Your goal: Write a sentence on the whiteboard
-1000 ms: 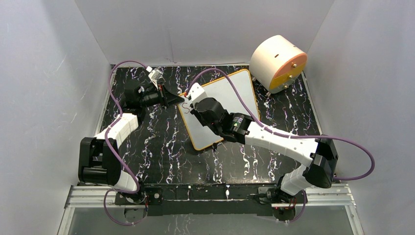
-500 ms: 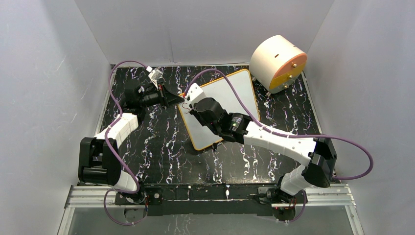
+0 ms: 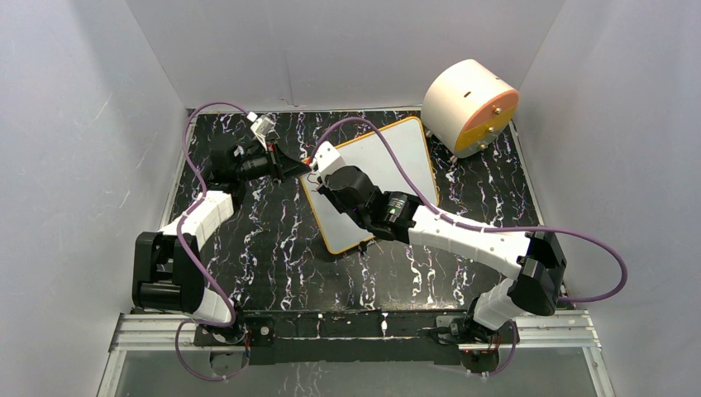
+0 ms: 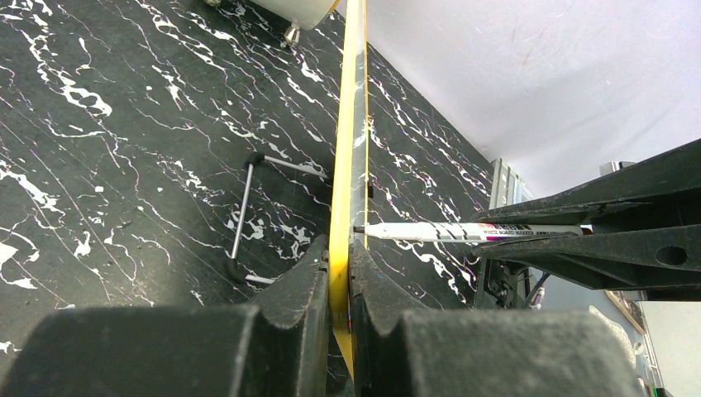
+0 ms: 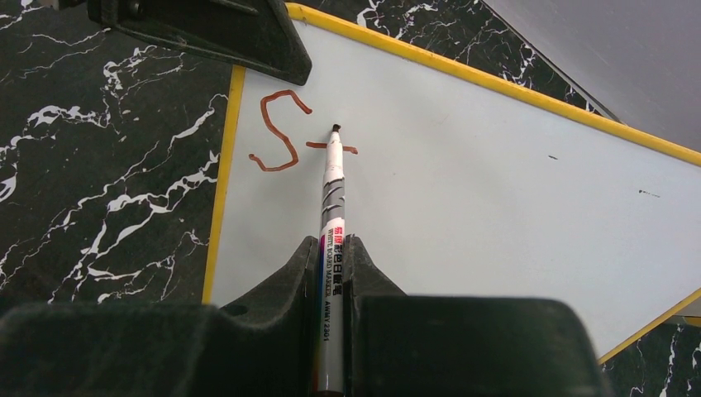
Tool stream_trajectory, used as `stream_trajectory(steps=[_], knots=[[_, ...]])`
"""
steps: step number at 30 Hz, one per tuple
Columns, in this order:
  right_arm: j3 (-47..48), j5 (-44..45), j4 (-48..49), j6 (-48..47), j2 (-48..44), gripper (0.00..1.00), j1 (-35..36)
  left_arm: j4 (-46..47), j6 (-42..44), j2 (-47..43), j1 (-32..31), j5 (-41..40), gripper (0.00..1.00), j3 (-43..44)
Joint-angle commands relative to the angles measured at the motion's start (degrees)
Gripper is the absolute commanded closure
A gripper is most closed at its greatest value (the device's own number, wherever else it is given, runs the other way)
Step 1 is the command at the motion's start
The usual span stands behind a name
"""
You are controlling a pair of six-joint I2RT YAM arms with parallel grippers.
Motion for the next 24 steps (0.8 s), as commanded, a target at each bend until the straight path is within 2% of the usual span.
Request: stream_trajectory(steps=[1,24], knots=[[2.51,-0.2,-0.48,0.36,0.76,1.0,-0.19,-6.31,3.12,2.02,-2.24,0.68,1.0,-0.98],[2.44,-2.68,-7.55,1.3,0.89,1.0,-0.21,-6.47,3.2,2.3,-2.35,0.64,1.0,-0.91]])
